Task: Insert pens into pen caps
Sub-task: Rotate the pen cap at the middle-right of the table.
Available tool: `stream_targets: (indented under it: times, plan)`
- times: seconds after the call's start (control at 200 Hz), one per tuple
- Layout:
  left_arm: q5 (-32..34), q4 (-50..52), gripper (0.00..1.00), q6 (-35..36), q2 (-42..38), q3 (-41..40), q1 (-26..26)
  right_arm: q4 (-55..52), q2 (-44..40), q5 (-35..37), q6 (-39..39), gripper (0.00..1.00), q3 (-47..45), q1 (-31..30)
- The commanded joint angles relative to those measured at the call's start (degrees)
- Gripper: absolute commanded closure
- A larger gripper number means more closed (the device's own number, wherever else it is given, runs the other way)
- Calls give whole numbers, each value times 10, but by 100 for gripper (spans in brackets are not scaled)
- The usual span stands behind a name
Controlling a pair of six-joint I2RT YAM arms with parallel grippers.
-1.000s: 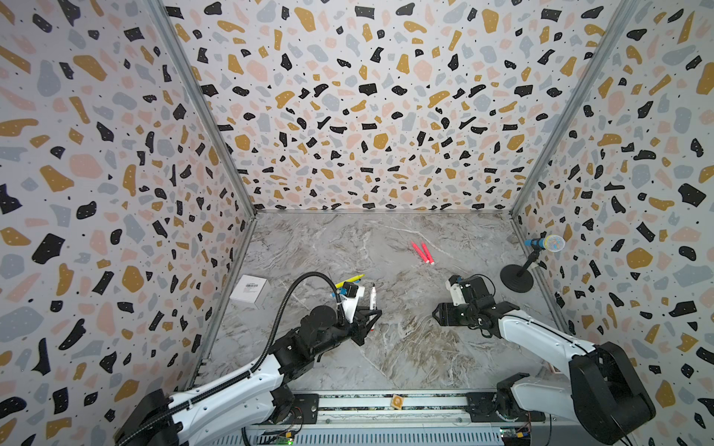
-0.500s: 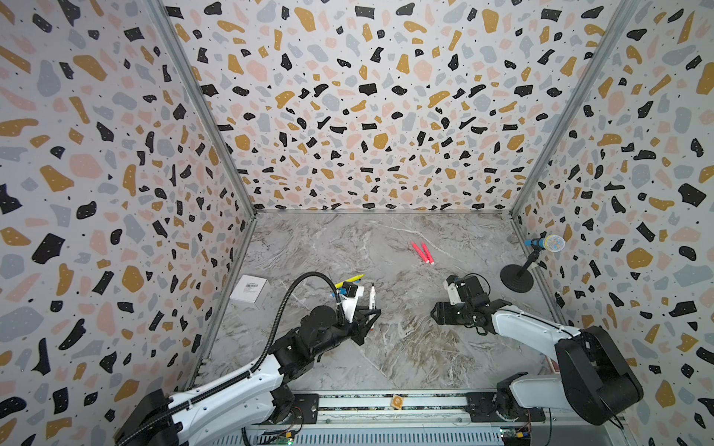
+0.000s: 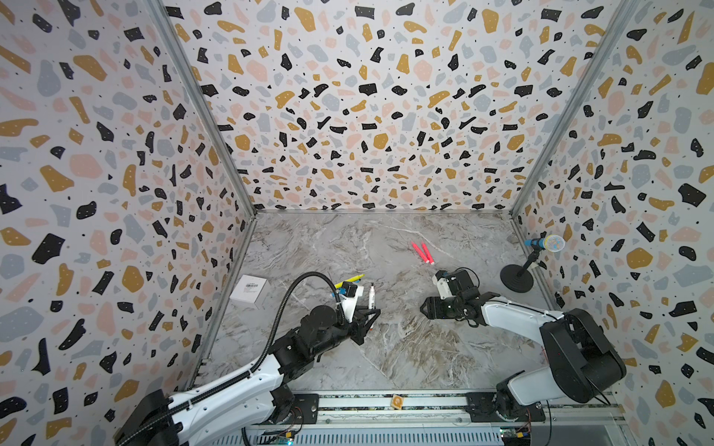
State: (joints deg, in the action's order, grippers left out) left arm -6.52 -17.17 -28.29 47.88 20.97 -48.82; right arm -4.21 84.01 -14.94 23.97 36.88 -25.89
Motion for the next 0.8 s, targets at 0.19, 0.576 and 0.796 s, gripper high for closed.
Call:
stream_targets:
  times: [0.19,0.576,0.796]
  plan:
    - [4,-9,100,3,-16,-11,6,-36,22,34,-30,31,75,5]
    - [0,-5,100,3,-32,-15,7,-129,-51,150,-164,34,103,42]
    - [-8,-12,100,-1,-35,-20,8,-152,-49,166,-184,38,109,22]
